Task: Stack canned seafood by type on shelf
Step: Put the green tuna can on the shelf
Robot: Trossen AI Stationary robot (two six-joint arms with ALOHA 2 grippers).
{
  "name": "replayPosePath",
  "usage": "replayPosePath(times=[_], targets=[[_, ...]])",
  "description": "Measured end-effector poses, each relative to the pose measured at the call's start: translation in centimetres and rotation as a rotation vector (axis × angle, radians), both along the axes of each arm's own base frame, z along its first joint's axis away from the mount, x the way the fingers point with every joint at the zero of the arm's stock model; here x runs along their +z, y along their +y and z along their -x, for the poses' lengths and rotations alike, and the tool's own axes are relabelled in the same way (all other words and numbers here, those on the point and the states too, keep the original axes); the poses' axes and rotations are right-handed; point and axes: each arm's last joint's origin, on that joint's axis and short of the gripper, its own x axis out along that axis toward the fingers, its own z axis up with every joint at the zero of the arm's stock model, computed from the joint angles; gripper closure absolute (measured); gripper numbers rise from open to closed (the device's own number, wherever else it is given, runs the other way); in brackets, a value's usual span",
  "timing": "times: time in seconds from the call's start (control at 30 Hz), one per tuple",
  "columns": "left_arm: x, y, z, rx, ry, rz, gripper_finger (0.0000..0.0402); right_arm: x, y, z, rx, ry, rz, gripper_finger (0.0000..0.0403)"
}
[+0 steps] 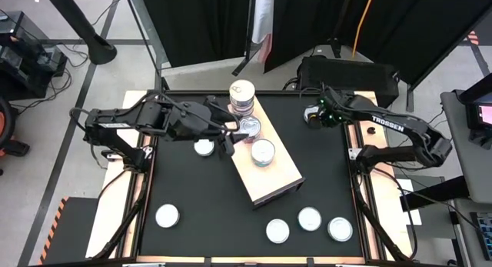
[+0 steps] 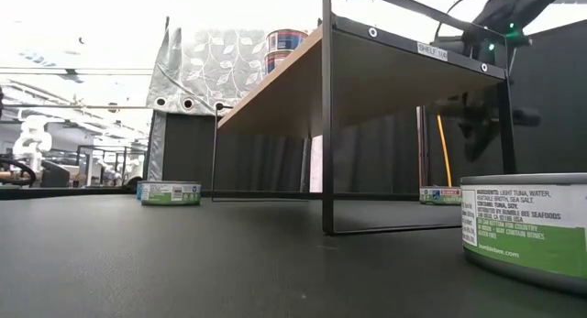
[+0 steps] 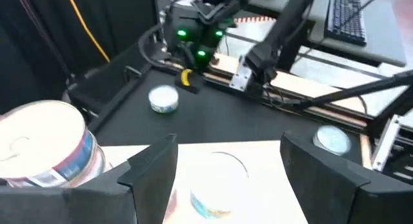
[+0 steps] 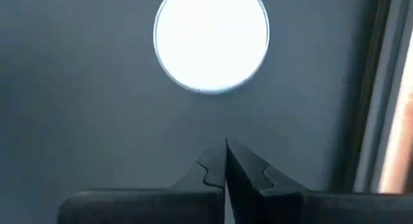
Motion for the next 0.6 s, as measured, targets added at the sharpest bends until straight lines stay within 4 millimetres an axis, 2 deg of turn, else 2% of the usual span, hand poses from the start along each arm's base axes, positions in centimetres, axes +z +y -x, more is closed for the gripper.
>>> replayPosePath(times=[0.3,0.43,0.6], targets=[[-0.1,-0.3,0.1,0.002,0.006,0.005,0.013,-2.1,-2.9,-1.3,-0.052,-0.033,0.04,0.0403],[-0.3,-0.3,0.2,0.002,0.033,-0.005,0.0131,-3.4,-3.1,-1.5,-0.049,0.022,-0.018,0.0403],[-0.8,-0.3,0.6,0.024,0.086,0.02,0.0131,-4.1,-3.0,-1.8,-0.033,0.057,-0.039,0.0403]])
